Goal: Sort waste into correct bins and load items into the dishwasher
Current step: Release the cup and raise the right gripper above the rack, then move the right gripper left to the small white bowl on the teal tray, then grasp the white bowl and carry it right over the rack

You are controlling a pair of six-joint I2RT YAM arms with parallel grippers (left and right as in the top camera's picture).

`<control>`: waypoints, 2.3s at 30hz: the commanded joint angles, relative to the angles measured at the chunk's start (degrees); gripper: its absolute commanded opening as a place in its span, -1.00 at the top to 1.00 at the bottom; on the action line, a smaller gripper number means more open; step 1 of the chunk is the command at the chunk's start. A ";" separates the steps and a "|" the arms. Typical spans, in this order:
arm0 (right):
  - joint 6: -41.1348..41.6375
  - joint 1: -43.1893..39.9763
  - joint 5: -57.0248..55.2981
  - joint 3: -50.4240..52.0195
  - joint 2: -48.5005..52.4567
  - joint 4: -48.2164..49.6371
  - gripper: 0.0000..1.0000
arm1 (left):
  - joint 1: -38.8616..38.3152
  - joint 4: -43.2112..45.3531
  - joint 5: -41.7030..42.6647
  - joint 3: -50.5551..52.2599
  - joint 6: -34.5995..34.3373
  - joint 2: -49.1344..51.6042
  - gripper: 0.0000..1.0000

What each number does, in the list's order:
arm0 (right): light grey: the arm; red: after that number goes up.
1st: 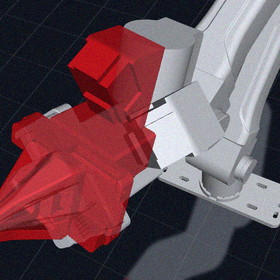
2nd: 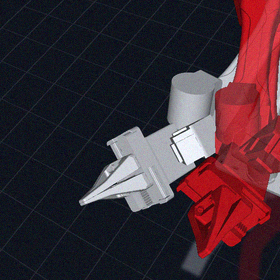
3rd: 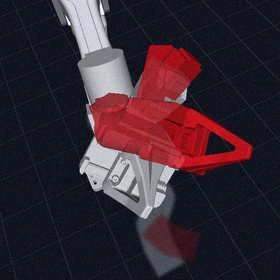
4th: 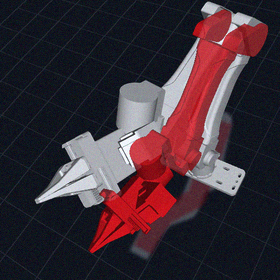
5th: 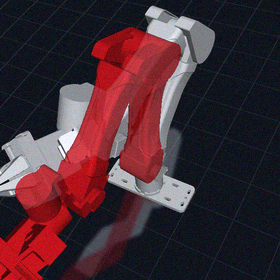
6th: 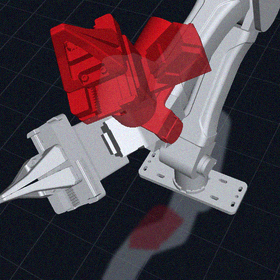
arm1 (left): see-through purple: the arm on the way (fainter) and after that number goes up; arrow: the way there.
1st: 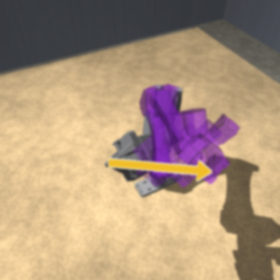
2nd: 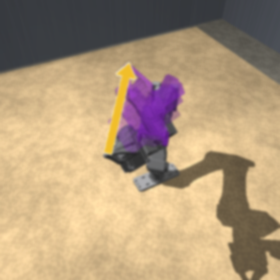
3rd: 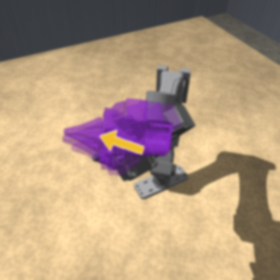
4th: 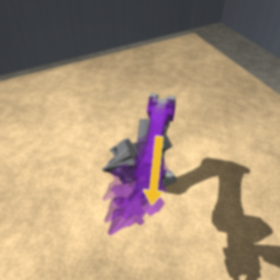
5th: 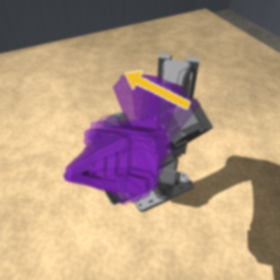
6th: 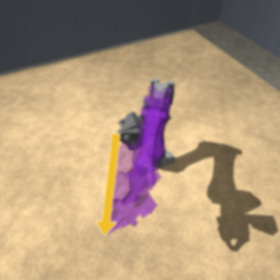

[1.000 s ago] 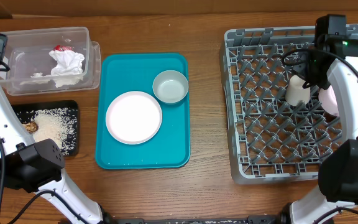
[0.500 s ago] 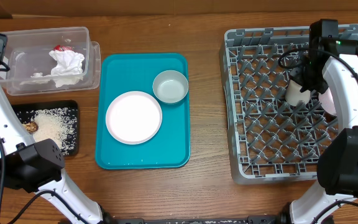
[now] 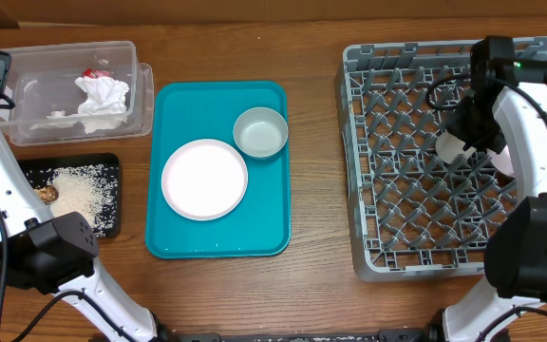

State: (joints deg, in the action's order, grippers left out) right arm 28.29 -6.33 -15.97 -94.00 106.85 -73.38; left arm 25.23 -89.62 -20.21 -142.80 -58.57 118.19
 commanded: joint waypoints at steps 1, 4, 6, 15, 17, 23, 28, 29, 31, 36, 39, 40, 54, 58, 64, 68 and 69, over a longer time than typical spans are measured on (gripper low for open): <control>0.52 1.75 7.32 -4.61 -7.87 1.09 0.92 | -0.13 -0.02 -1.14 0.22 -0.59 0.28 -1.00; -4.57 3.91 22.67 -4.98 -12.39 6.60 0.68 | -0.13 -0.02 -1.14 0.22 -0.59 0.28 -1.00; -4.72 6.16 28.98 -4.98 -13.68 10.25 0.15 | -0.13 -0.02 -1.14 0.22 -0.59 0.28 -1.00; -7.76 26.49 26.21 -4.63 -8.44 23.32 -0.59 | -0.13 -0.02 -1.14 0.22 -0.59 0.28 -1.00; -7.76 32.37 18.25 -4.63 -5.07 24.22 -0.61 | -0.13 -0.04 -1.14 0.22 -0.59 0.28 -1.00; -7.78 43.76 5.16 -4.63 5.35 26.99 -0.64 | -0.13 -0.02 -1.14 0.22 -0.59 0.26 -1.00; -11.93 48.57 4.00 -4.66 12.17 32.20 -0.59 | -0.13 -0.02 -1.14 0.22 -0.59 0.26 -1.00; -12.35 49.27 3.98 -4.66 12.96 32.76 -0.59 | -0.13 -0.02 -1.11 0.22 -0.59 0.26 -1.00; -12.72 50.42 3.98 -4.66 14.10 33.94 -0.58 | -0.13 -0.02 -1.11 0.22 -0.59 0.28 -1.00; -13.42 52.02 3.63 -4.66 16.70 36.09 -0.46 | -0.13 -0.02 -1.14 0.22 -0.59 0.28 -1.00; -13.62 52.02 3.52 -4.63 18.62 36.09 -0.45 | -0.13 -0.02 -1.14 0.22 -0.59 0.28 -1.00; -13.77 51.95 3.54 -4.63 19.43 36.06 -0.44 | -0.13 -0.02 -1.14 0.22 -0.59 0.28 -1.00; -13.75 52.35 2.56 -6.05 21.20 34.01 0.07 | -0.13 -0.02 -1.14 0.22 -0.59 0.28 -1.00; -13.73 52.35 1.86 -8.96 21.20 30.58 0.26 | -0.13 -0.02 -1.11 0.22 -0.59 0.28 -1.00; -13.73 52.35 1.86 -10.88 21.20 28.59 0.56 | -0.13 -0.02 -1.14 0.22 -0.59 0.28 -1.00; -13.70 52.35 1.86 -11.28 21.18 27.41 0.58 | -0.13 -0.04 -1.14 0.22 -0.59 0.26 -1.00; -13.70 52.35 1.86 -11.58 21.14 26.88 0.60 | -0.13 -0.02 -1.11 0.22 -0.59 0.28 -1.00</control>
State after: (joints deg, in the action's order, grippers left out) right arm 14.52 45.84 -13.32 -103.53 128.53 -45.95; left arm 25.23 -89.60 -20.21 -142.80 -58.57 118.19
